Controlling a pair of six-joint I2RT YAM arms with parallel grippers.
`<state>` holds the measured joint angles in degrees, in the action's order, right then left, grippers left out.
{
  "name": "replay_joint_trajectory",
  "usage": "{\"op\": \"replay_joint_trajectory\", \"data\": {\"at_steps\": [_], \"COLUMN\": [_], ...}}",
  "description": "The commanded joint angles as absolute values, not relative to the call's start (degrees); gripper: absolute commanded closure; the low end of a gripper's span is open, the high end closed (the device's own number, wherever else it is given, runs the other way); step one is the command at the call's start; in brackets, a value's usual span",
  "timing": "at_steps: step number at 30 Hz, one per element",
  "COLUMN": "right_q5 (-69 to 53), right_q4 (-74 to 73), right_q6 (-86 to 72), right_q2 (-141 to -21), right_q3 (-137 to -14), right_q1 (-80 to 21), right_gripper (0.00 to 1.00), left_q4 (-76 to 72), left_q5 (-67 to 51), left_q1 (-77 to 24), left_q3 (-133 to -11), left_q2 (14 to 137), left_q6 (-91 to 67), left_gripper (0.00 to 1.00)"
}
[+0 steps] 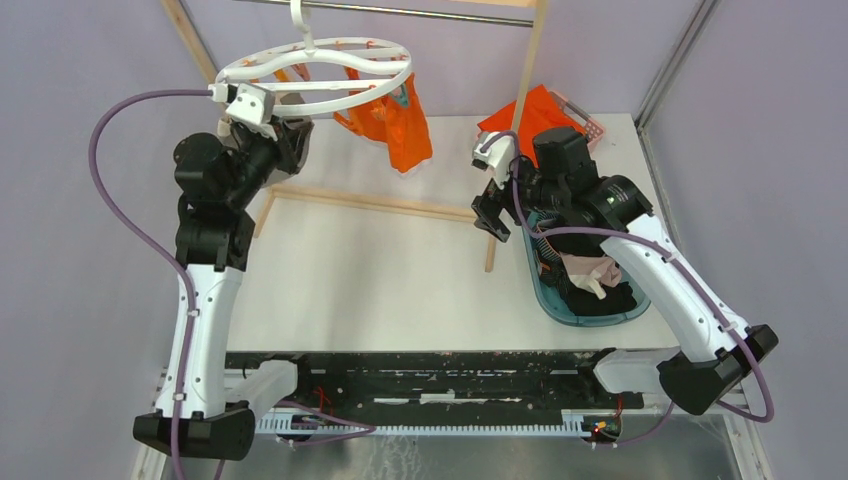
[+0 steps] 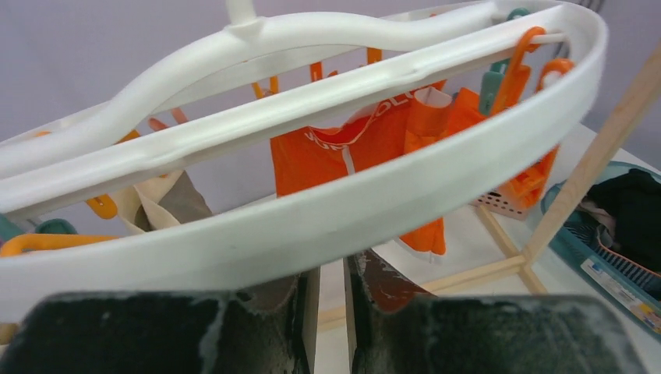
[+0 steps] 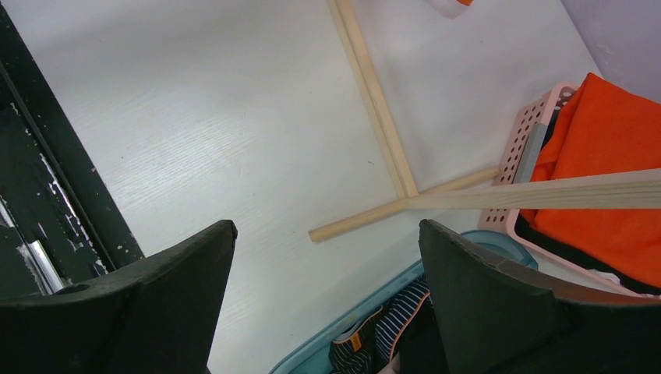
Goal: Remove the underwear clipped to the hanger
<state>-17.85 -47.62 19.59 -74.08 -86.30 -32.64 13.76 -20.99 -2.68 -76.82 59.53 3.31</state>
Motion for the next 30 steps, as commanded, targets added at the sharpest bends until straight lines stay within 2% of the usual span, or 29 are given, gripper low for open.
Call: {"op": "replay_joint_trajectory", "data": {"at_steps": [1,9,14,17,20,26,30], "right_q5": [-17.9,-18.29,-20.73,-22.05,-21.44,-21.82,-19.38], "right_q4": [-45.93,-48.11,-45.59,-38.7,-31.04,-27.38,-27.01], "right_q6": [19.82,19.73,18.06,14.78,11.25,3.22,-0.63], "right_q2": [-74.51,-77.83,-78.6,-79.38,-81.18,-92.68,-100.45], "right_q3": [-86.7,-91.95,-94.55,-95.77,-97.79,-111.83,-122.73], "right_q1": [-33.04,-33.27,-34.02,-35.97,-39.14,-42.9,-43.48], "right_gripper": [0.03,0.03,0.03,0.03,0.02,0.06,0.12], "left_q4": [10.77,13.3,15.79,13.42,18.34,26.64,28.62], "left_q5": [-26.84,-30.7,-32.55,-32.35,-31.06,-18.12,-11.48], "left_q1": [-4.94,-11.44,-12.03,-12.04,-12.04,-12.05,-12.06], "left_q3": [-74.73,-74.35,-72.0,-70.97,-73.03,-70.18,-68.58], "left_q2": [57.22,56.89,54.19,53.91,54.75,51.31,50.42], "left_q6": [0.91,2.64,5.14,4.11,6.93,16.92,17.46], "left_gripper": [0.77,0.79,0.61,0.56,0.5,0.33,0.3]}}
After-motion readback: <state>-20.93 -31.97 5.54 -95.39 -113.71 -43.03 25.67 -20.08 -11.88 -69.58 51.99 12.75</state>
